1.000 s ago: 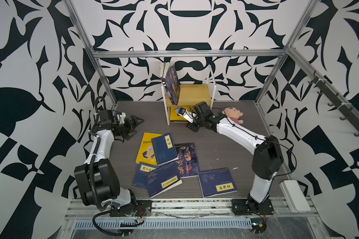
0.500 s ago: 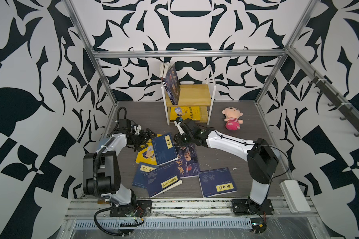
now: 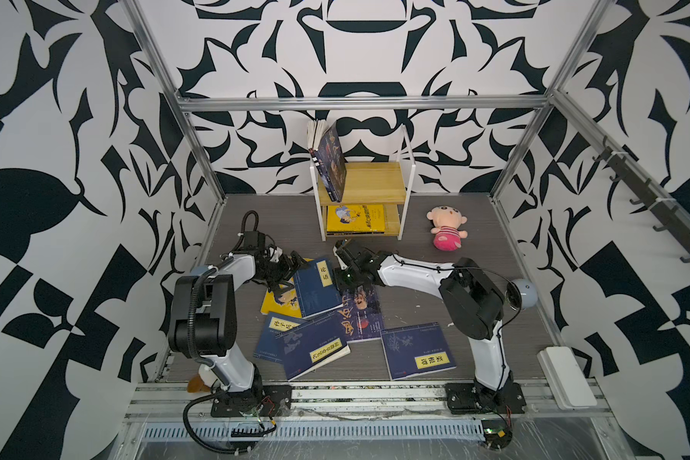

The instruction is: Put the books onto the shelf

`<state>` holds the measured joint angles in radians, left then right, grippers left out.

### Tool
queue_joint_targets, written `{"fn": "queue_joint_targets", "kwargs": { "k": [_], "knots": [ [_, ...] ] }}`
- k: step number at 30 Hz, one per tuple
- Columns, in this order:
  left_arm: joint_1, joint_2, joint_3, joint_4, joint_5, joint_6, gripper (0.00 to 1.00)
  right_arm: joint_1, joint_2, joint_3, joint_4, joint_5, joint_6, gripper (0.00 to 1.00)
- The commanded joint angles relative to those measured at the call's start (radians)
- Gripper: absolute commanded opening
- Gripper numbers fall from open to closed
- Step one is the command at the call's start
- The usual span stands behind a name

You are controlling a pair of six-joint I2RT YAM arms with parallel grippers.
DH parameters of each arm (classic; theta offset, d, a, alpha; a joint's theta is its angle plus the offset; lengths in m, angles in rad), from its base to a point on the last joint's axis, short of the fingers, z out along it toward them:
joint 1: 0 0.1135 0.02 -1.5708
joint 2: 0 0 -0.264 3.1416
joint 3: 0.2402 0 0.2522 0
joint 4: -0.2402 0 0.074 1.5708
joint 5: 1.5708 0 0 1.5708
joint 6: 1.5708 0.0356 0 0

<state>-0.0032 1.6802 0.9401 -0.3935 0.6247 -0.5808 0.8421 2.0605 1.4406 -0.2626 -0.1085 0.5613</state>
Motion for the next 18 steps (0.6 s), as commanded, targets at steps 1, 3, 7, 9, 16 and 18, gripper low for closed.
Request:
{"fn": "queue_joint_targets", "kwargs": {
  "k": [1, 3, 7, 9, 16, 18],
  "knots": [
    [-0.009, 0.053, 0.006, -0.001, -0.045, -0.016, 1.00, 0.007, 0.004, 0.034, 0.003, -0.031, 0.006, 0.24],
    [-0.019, 0.074, 0.015, 0.001, -0.035, -0.021, 1.00, 0.006, 0.013, 0.035, 0.002, -0.030, 0.000, 0.23],
    [-0.041, 0.113, 0.037, 0.006, -0.001, -0.043, 0.98, 0.006, 0.035, 0.039, -0.008, -0.028, -0.017, 0.20],
    [-0.047, 0.122, 0.050, 0.016, 0.031, -0.062, 0.92, 0.006, 0.049, 0.041, -0.013, -0.032, -0.019, 0.19],
    [-0.090, 0.086, 0.077, 0.059, 0.123, -0.084, 0.66, 0.006, 0.073, 0.029, 0.021, -0.057, -0.039, 0.19],
    [-0.093, 0.085, 0.078, 0.071, 0.140, -0.089, 0.56, 0.006, 0.076, 0.030, 0.035, -0.067, -0.046, 0.20]
  ]
}}
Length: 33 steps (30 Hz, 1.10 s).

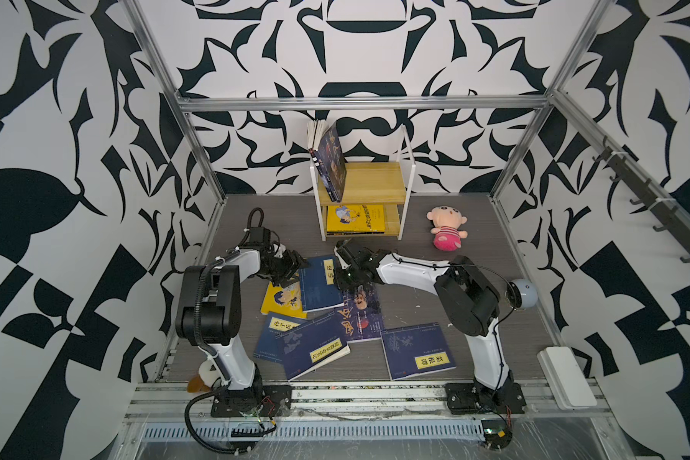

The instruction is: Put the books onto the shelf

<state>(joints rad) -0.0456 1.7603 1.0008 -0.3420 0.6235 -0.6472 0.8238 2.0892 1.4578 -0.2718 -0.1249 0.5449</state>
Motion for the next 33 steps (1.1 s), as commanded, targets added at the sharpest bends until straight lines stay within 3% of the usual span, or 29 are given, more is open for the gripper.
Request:
{"fn": "queue_joint_targets", "kwargs": {
  "k": [1, 4, 9, 12, 21, 29, 33],
  "knots": [
    [-0.053, 0.005, 0.019, 0.023, 0.146, -0.025, 0.49, 0.024, 0.050, 0.015, 0.051, -0.055, -0.033, 0.20],
    [-0.053, 0.008, 0.024, 0.026, 0.159, -0.032, 0.28, 0.022, 0.056, 0.018, 0.073, -0.072, -0.037, 0.20],
    [-0.066, -0.001, 0.020, 0.060, 0.190, -0.043, 0.20, 0.011, 0.046, 0.004, 0.104, -0.091, -0.032, 0.21],
    [-0.074, -0.005, 0.021, 0.075, 0.211, -0.043, 0.00, -0.001, 0.028, -0.010, 0.121, -0.103, -0.019, 0.23],
    [-0.074, -0.210, 0.039, 0.026, 0.208, 0.104, 0.00, -0.106, -0.244, -0.187, 0.240, -0.163, 0.027, 0.43],
    [-0.056, -0.326, 0.171, -0.130, 0.332, 0.317, 0.00, -0.173, -0.477, -0.253, 0.348, -0.242, -0.005, 0.56],
    [-0.056, -0.332, 0.256, -0.212, 0.398, 0.416, 0.00, -0.199, -0.537, -0.271, 0.410, -0.209, 0.033, 0.74]
  ]
}}
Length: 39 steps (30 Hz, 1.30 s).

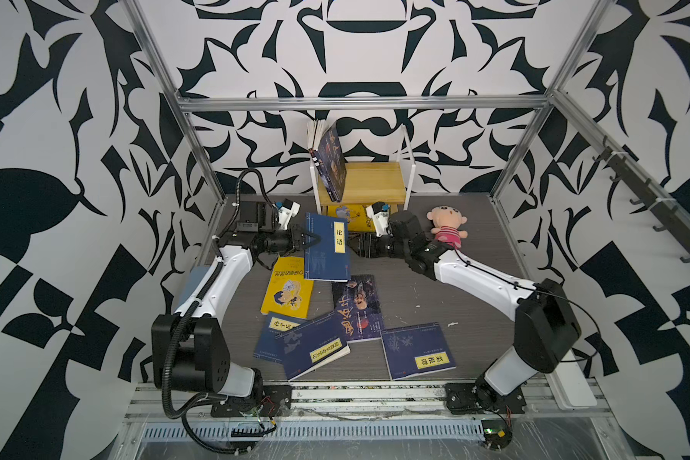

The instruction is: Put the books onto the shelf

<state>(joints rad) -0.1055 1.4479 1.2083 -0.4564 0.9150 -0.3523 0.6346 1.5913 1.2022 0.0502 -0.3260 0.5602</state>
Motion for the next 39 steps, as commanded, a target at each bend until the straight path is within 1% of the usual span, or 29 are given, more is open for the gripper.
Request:
{"fn": "queue_joint_targets", "kwargs": {
  "k": [1, 2, 4, 8, 11, 15, 19, 20, 22, 23, 24, 25, 26, 28, 31, 32, 33, 37, 39],
  "knots": [
    [0.004, -0.015, 0.077, -0.121, 0.096, 0.147, 0.00, -0.016, -0.047, -0.022, 0.122, -0.019, 0.038, 0.79],
    [0.005, -0.014, 0.102, -0.134, 0.093, 0.169, 0.00, -0.022, -0.052, -0.023, 0.150, -0.031, 0.060, 0.85],
    [0.009, -0.002, 0.150, -0.145, 0.129, 0.194, 0.00, -0.023, -0.053, -0.020, 0.191, -0.056, 0.087, 0.88],
    [0.007, 0.034, 0.246, -0.138, 0.208, 0.211, 0.00, -0.024, -0.044, -0.017, 0.305, -0.116, 0.155, 0.87],
    [0.000, 0.059, 0.295, -0.111, 0.263, 0.214, 0.00, -0.023, -0.028, -0.021, 0.416, -0.177, 0.201, 0.80],
    [-0.014, 0.094, 0.349, -0.107, 0.288, 0.237, 0.00, -0.023, -0.002, -0.024, 0.580, -0.248, 0.249, 0.65],
    [-0.017, 0.123, 0.394, -0.098, 0.298, 0.253, 0.00, -0.024, 0.042, -0.017, 0.774, -0.328, 0.330, 0.47],
    [-0.017, 0.130, 0.404, -0.095, 0.298, 0.253, 0.00, -0.023, 0.051, -0.012, 0.799, -0.341, 0.343, 0.41],
    [-0.018, 0.143, 0.430, -0.092, 0.290, 0.256, 0.00, -0.028, 0.067, 0.004, 0.818, -0.364, 0.346, 0.13],
    [-0.017, 0.149, 0.442, -0.098, 0.288, 0.266, 0.09, -0.033, 0.068, 0.010, 0.812, -0.371, 0.335, 0.02],
    [-0.018, 0.153, 0.461, -0.117, 0.280, 0.287, 0.24, -0.036, 0.064, 0.012, 0.797, -0.378, 0.312, 0.00],
    [-0.016, 0.160, 0.491, -0.164, 0.267, 0.336, 0.41, -0.041, 0.054, 0.016, 0.768, -0.387, 0.280, 0.00],
    [-0.016, 0.168, 0.527, -0.227, 0.249, 0.399, 0.52, -0.044, 0.043, 0.021, 0.732, -0.396, 0.244, 0.00],
    [-0.016, 0.190, 0.624, -0.388, 0.194, 0.553, 0.68, -0.049, 0.011, 0.043, 0.600, -0.418, 0.119, 0.00],
    [-0.013, 0.220, 0.750, -0.564, 0.118, 0.740, 0.83, -0.050, -0.039, 0.082, 0.363, -0.441, -0.107, 0.00],
    [-0.013, 0.230, 0.782, -0.611, 0.097, 0.794, 0.84, -0.051, -0.051, 0.094, 0.302, -0.451, -0.168, 0.00],
    [-0.013, 0.237, 0.816, -0.660, 0.072, 0.848, 0.90, -0.050, -0.063, 0.105, 0.235, -0.463, -0.238, 0.00],
    [-0.014, 0.260, 0.909, -0.828, 0.003, 1.052, 0.98, -0.048, -0.096, 0.133, 0.029, -0.482, -0.468, 0.00],
    [-0.020, 0.265, 0.932, -0.895, -0.013, 1.138, 1.00, -0.048, -0.102, 0.137, 0.001, -0.462, -0.507, 0.00]
  ]
}}
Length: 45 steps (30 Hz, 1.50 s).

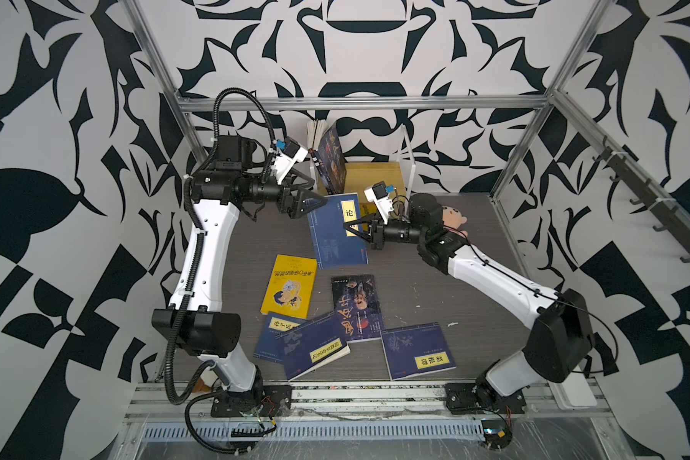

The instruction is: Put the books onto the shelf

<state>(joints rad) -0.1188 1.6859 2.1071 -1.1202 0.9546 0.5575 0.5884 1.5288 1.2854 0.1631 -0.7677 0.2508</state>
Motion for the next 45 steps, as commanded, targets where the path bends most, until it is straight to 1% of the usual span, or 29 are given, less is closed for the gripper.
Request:
{"fn": "queue_joint_targets", "kwargs": {
  "k": [1, 6, 9, 11, 12, 14, 16, 17, 19, 20, 22, 23, 25, 28, 30, 31, 32, 33, 34, 36, 38, 40, 42, 45],
  "knots": [
    [-0.010, 0.030, 0.039, -0.264, -0.054, 0.295, 1.00, 0.000, -0.036, 0.065, -0.136, -0.018, -0.226, 0.00],
    [-0.041, 0.032, 0.025, -0.400, -0.059, 0.507, 1.00, 0.015, -0.005, 0.162, -0.290, -0.024, -0.354, 0.00],
    [-0.059, 0.035, 0.010, -0.398, -0.073, 0.514, 1.00, 0.026, 0.021, 0.219, -0.365, -0.027, -0.410, 0.00],
    [-0.071, 0.037, 0.002, -0.388, -0.084, 0.494, 0.96, 0.029, 0.034, 0.241, -0.384, -0.027, -0.422, 0.00],
    [-0.078, 0.037, -0.002, -0.383, -0.088, 0.482, 0.92, 0.029, 0.039, 0.247, -0.388, -0.027, -0.427, 0.00],
    [-0.087, 0.039, -0.010, -0.379, -0.086, 0.466, 0.80, 0.030, 0.047, 0.258, -0.392, -0.026, -0.433, 0.00],
    [-0.094, 0.039, -0.012, -0.379, -0.081, 0.452, 0.61, 0.030, 0.053, 0.267, -0.399, -0.017, -0.444, 0.00],
    [-0.094, 0.040, -0.013, -0.375, -0.081, 0.449, 0.49, 0.031, 0.054, 0.270, -0.404, -0.010, -0.451, 0.00],
    [-0.096, 0.036, -0.022, -0.348, -0.080, 0.420, 0.14, 0.031, 0.056, 0.276, -0.413, 0.008, -0.466, 0.00],
    [-0.096, 0.033, -0.026, -0.337, -0.080, 0.408, 0.00, 0.030, 0.054, 0.276, -0.413, 0.017, -0.470, 0.00],
    [-0.096, 0.028, -0.029, -0.316, -0.081, 0.390, 0.00, 0.030, 0.050, 0.275, -0.416, 0.040, -0.472, 0.00],
    [-0.096, 0.028, -0.028, -0.309, -0.079, 0.382, 0.00, 0.030, 0.045, 0.271, -0.417, 0.054, -0.474, 0.05],
    [-0.096, 0.030, -0.025, -0.285, -0.078, 0.347, 0.00, 0.030, 0.024, 0.250, -0.416, 0.113, -0.480, 0.25],
    [-0.096, 0.029, -0.020, -0.217, -0.090, 0.253, 0.00, 0.031, -0.030, 0.185, -0.378, 0.223, -0.492, 0.46],
    [-0.096, 0.030, -0.018, -0.140, -0.113, 0.128, 0.00, 0.030, -0.068, 0.145, -0.357, 0.327, -0.496, 0.62],
    [-0.096, 0.031, -0.016, -0.091, -0.132, 0.052, 0.00, 0.033, -0.087, 0.128, -0.352, 0.387, -0.499, 0.65],
    [-0.094, 0.031, -0.016, -0.047, -0.152, -0.028, 0.00, 0.038, -0.105, 0.115, -0.350, 0.434, -0.510, 0.66],
    [-0.094, 0.032, -0.013, 0.001, -0.174, -0.116, 0.00, 0.050, -0.128, 0.097, -0.346, 0.502, -0.540, 0.66],
    [-0.094, 0.033, -0.005, 0.030, -0.176, -0.176, 0.00, 0.071, -0.148, 0.077, -0.339, 0.586, -0.588, 0.66],
    [-0.094, 0.032, 0.003, 0.079, -0.169, -0.247, 0.00, 0.128, -0.180, 0.042, -0.309, 0.754, -0.681, 0.66],
    [-0.094, 0.031, 0.006, 0.159, -0.185, -0.381, 0.00, 0.185, -0.197, 0.026, -0.283, 0.878, -0.757, 0.66],
    [-0.094, 0.047, 0.032, 0.231, -0.228, -0.529, 0.00, 0.253, -0.207, 0.007, -0.223, 1.002, -0.826, 0.66],
    [-0.094, 0.060, 0.056, 0.279, -0.256, -0.640, 0.00, 0.314, -0.201, -0.002, -0.167, 1.082, -0.880, 0.65],
    [-0.094, 0.080, 0.057, 0.360, -0.233, -0.783, 0.00, 0.384, -0.166, -0.003, -0.072, 1.189, -0.936, 0.65]
  ]
}}
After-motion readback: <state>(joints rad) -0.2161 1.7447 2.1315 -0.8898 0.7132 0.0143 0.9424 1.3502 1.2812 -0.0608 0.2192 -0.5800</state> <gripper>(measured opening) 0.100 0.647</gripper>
